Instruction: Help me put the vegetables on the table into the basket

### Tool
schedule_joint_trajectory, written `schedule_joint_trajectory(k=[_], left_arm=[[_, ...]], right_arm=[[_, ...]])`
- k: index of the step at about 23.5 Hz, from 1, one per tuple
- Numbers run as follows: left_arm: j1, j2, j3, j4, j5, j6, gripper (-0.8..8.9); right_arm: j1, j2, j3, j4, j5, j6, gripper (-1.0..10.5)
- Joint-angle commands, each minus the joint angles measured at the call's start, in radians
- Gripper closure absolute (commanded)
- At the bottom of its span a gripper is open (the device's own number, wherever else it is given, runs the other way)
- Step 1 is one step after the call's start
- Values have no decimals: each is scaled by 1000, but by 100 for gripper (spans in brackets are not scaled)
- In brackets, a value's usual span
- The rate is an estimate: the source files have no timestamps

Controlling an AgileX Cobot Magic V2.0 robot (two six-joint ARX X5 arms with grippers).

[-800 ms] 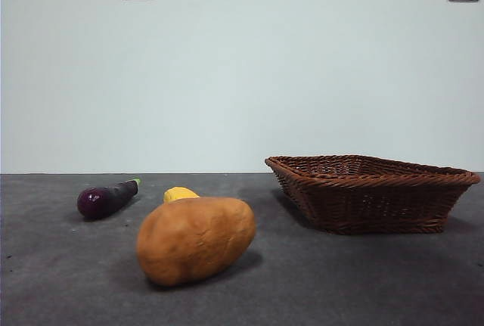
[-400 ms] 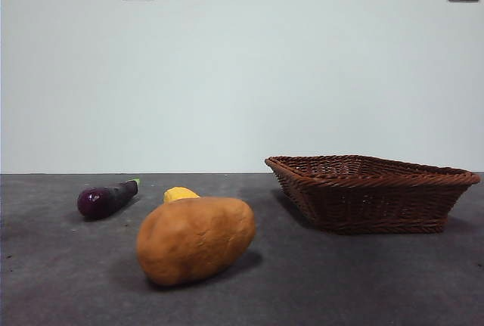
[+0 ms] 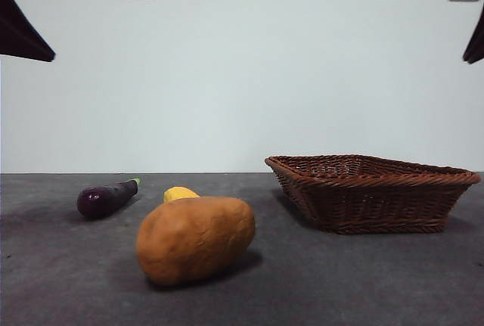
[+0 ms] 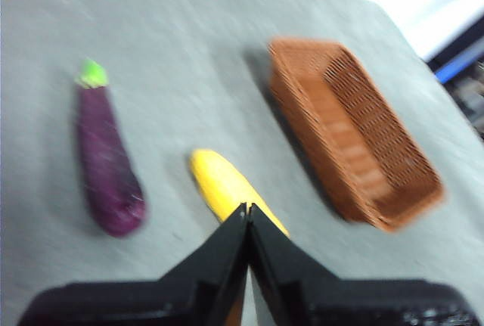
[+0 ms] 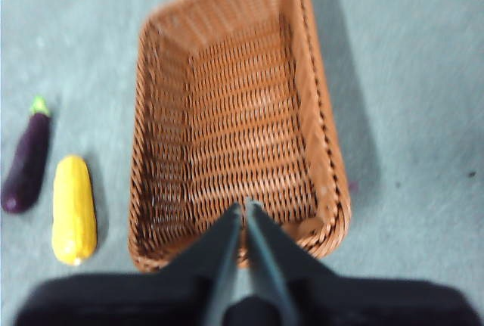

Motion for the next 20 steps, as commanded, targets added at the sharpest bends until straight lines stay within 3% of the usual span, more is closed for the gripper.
schedule_joint_trajectory(k=[1, 3, 4, 7, 17, 20], left_arm=[[-6, 56, 39, -53, 39, 0, 817], [-14, 93, 47, -75, 68, 5, 817], [-18, 109, 47, -85, 73, 8, 817], [-34, 140, 47, -147, 74, 57, 817], [-76, 153, 47, -175, 54, 64, 816], [-81, 153, 47, -178, 46, 63, 816]], right_arm=[[0, 105, 86, -68, -8, -68, 605], [0, 218, 180, -142, -8, -138, 410], [0, 277, 229, -175, -5, -163, 382], [0, 450, 366, -241, 21, -206, 379], [0, 907, 692, -295, 19, -247, 385], [0, 977, 715, -300, 15, -266, 505]])
